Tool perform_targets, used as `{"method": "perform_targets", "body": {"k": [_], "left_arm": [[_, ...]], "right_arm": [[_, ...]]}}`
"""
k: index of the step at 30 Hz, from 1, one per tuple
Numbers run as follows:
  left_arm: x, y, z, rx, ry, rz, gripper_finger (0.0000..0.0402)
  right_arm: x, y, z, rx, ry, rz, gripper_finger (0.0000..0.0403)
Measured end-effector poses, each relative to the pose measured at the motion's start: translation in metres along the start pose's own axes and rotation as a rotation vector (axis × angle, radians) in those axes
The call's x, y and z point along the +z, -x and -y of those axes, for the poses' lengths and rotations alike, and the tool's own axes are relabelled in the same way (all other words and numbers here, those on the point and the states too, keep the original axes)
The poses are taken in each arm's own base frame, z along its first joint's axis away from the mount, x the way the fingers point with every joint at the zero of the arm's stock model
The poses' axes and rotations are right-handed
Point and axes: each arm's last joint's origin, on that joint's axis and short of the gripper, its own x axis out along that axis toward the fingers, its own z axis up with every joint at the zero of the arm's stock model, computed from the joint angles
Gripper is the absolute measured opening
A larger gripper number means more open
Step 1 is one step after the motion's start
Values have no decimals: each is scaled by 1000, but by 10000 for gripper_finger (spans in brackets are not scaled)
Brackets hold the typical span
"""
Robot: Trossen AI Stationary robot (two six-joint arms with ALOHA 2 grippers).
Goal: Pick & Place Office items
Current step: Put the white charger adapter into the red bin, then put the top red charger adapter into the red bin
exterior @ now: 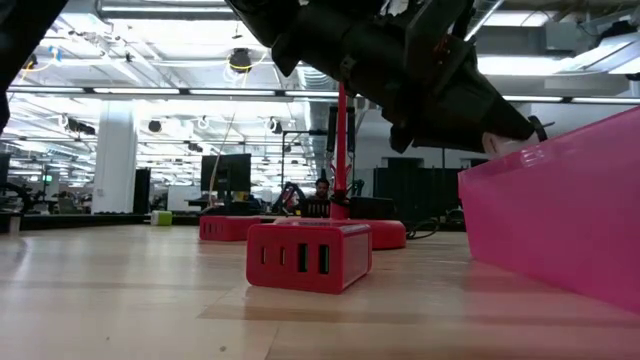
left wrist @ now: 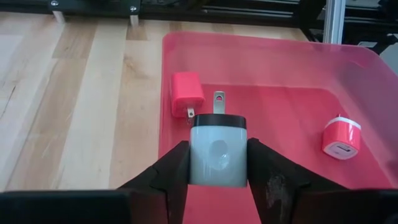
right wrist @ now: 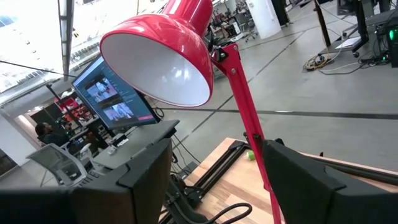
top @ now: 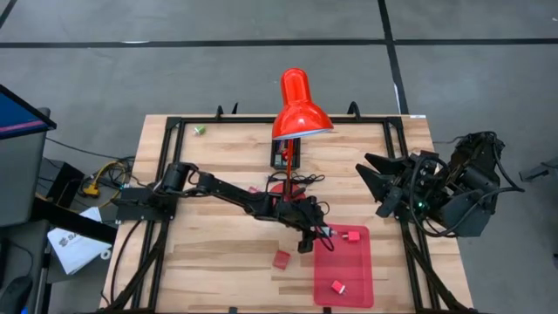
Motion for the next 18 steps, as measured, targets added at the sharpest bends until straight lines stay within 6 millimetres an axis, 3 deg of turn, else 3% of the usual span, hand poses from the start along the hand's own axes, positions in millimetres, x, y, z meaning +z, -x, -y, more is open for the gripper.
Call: {"method": "perform_targets", "body": {"k": [13, 18], "left_arm": [[8, 1, 1, -12, 6, 80, 200], [29, 24, -2, 64, 11, 105, 218]], "right_arm": [[0, 0, 0, -1, 0, 1, 245], [0, 0, 0, -5, -3, 6, 245]]}}
